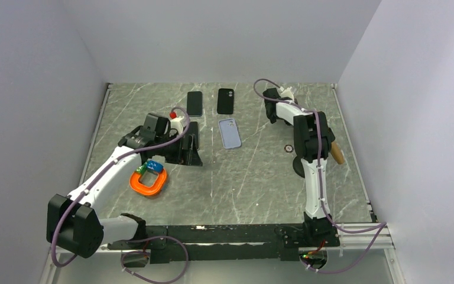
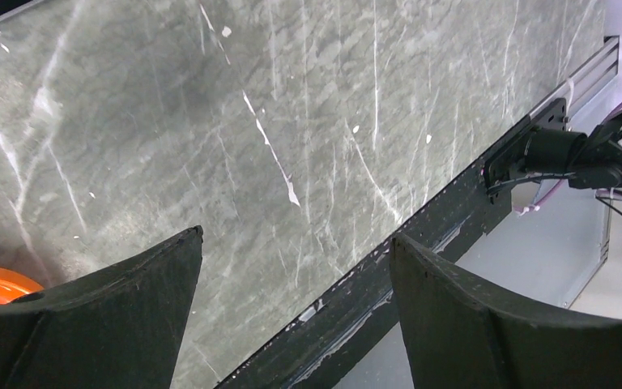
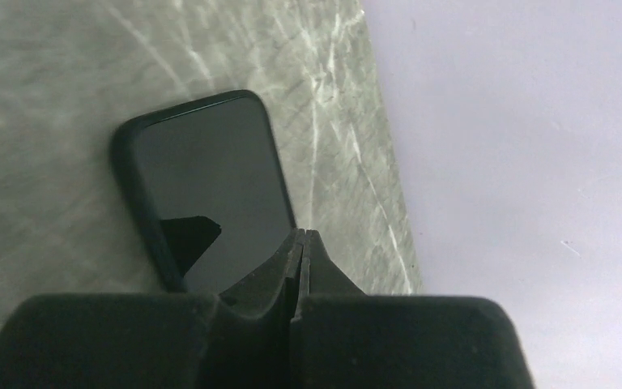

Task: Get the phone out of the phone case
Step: Move the phone to the center of the board.

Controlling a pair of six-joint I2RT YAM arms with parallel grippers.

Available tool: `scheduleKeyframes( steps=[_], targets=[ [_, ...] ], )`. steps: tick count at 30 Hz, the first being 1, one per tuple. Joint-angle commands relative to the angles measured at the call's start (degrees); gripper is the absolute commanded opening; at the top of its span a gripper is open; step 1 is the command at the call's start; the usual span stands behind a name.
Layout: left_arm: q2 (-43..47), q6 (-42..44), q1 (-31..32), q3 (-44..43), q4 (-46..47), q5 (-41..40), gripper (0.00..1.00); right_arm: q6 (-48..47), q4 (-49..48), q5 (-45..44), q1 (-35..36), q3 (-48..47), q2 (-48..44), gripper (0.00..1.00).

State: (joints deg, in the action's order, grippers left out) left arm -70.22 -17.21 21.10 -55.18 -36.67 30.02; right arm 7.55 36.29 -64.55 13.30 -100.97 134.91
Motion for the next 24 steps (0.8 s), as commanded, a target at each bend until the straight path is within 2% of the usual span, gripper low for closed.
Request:
scheduleKeyframes(
  steps=[1,7,14,19,22,24],
  targets=[
    [1.7,1.7,1.1,1.3,1.6,2.1,0.88,-0.6,-1.0,-3.6,-2.6,1.5,-0.7,0.01],
    [2.6,1.2,1.2,2.0,1.5,2.7,0.87,1.0,-1.2,1.8,-5.8,3.5,-2.1,0.01],
    [3.9,1.6,1.2,2.1,0.4,2.5,0.87,-0.3,-2.4,7.7,-6.2,4.3,-1.9,0.03],
    [4.0,2.1,1.2,1.7,-0.4,2.9,0.87,0.0,-1.5,18.1,-5.9,5.6,-3.0,0.04],
    [3.5,2.8,1.2,0.9,-1.0,2.6,0.87,-1.5,-4.5,20.4,-4.0,8.2,-5.5,0.07],
    [3.3,3.0,1.2,0.7,-1.1,2.6,0.87,-3.1,-6.5,22.1,-2.0,9.1,-6.5,0.14]
  ],
)
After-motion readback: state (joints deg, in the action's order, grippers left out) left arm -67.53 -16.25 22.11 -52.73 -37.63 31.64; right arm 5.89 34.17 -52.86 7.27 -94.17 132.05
